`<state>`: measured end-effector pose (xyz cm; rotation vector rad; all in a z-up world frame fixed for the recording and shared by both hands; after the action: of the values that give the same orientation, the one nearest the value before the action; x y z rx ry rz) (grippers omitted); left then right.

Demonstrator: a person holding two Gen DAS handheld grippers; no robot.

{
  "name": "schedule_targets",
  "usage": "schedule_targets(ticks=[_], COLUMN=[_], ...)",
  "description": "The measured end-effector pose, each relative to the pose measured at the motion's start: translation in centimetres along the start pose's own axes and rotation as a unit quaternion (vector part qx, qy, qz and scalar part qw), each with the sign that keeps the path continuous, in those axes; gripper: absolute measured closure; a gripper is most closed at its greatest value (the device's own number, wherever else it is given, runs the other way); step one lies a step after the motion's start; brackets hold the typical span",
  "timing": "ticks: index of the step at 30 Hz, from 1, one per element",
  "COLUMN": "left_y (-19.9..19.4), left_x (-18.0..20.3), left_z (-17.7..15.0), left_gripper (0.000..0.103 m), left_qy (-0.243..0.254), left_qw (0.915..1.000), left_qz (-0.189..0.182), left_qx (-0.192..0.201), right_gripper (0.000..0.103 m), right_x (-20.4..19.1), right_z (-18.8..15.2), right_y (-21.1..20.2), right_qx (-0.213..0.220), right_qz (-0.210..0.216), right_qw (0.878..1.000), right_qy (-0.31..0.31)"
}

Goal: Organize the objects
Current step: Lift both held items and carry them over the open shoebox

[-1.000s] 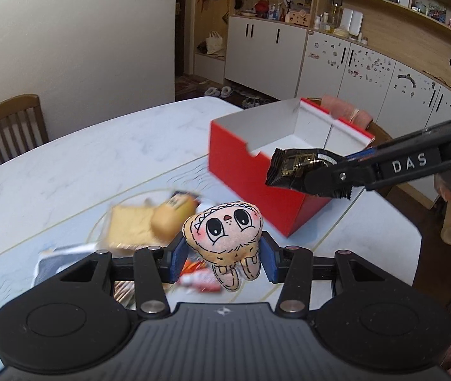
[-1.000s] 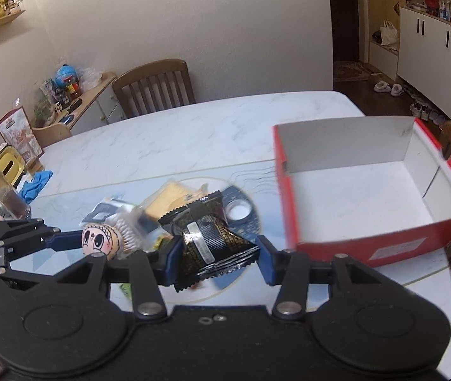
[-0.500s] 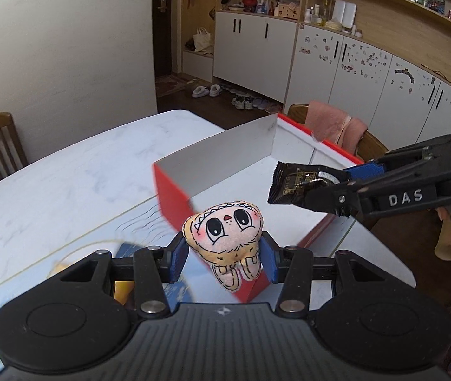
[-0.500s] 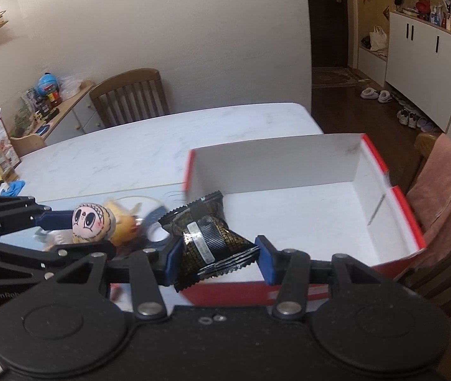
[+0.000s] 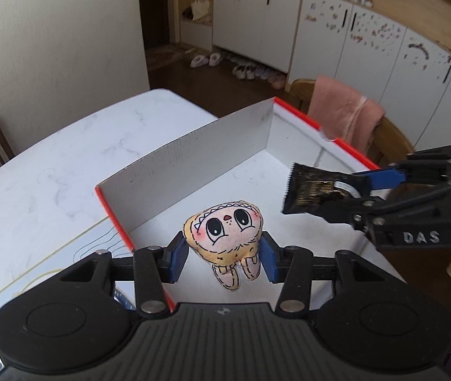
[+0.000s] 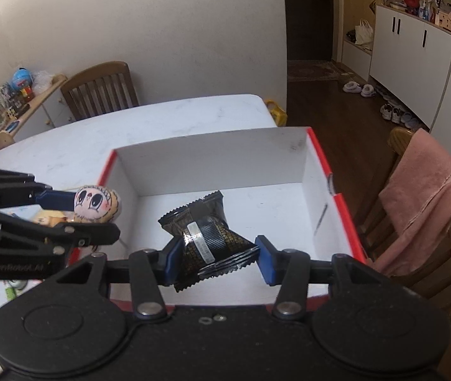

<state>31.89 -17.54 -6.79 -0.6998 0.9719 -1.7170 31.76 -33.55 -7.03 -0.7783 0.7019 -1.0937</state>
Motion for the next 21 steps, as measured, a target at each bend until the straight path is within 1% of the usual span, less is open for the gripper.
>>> schedule_targets(ticks=[6, 9, 13, 15, 21], left_y=[3.9, 5.9, 8.2, 9.2, 11.5], left_x=[-0.4, -0.2, 0.1, 0.2, -0.1], left_z=[1.8, 2.2, 2.2, 2.1, 2.2], left_gripper=[0.056, 0.056, 0.056, 0.056, 0.056], left_qy=[-0.011, -0.007, 0.003, 0.003, -0.003], left_qw=[0.9991, 0.9980, 0.9955, 0.9938, 0.9891], left_qz=[0.009, 0.010, 0.008, 0.007, 0.010], left_qx=[-0.040, -0.062, -0.094, -0.111, -0.147], right_gripper=[0.055, 0.055, 0.055, 0.055, 0.055], right_x=[0.9, 1.2, 1.3, 1.3, 1.5], right_z=[0.4, 0.5, 0.4, 0.3, 0.5], right_y=[2.2, 3.2, 4.7, 5.7, 8.1], right_qx=[-0.022, -0.035, -0.057, -0.076, -0.110], right_qz=[-0.007, -0.006, -0.014, -0.014, -0.024], right_qw=[1.000, 0.999, 0.997, 0.995, 0.990], right_qy=[-0.020, -0.033, -0.056, -0.063, -0.080])
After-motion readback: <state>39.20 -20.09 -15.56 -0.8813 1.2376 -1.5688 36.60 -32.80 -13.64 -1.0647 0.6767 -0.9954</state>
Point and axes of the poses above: each gripper's, at about its wrist camera, not at the fingertips, and y roughly the way its jaws point, x to its right, z to its top, the point moved 5 cm from there along y, roughly the way its jaws point, and after that the axes turned 7 degrees about -x, right-handed, at the moved point
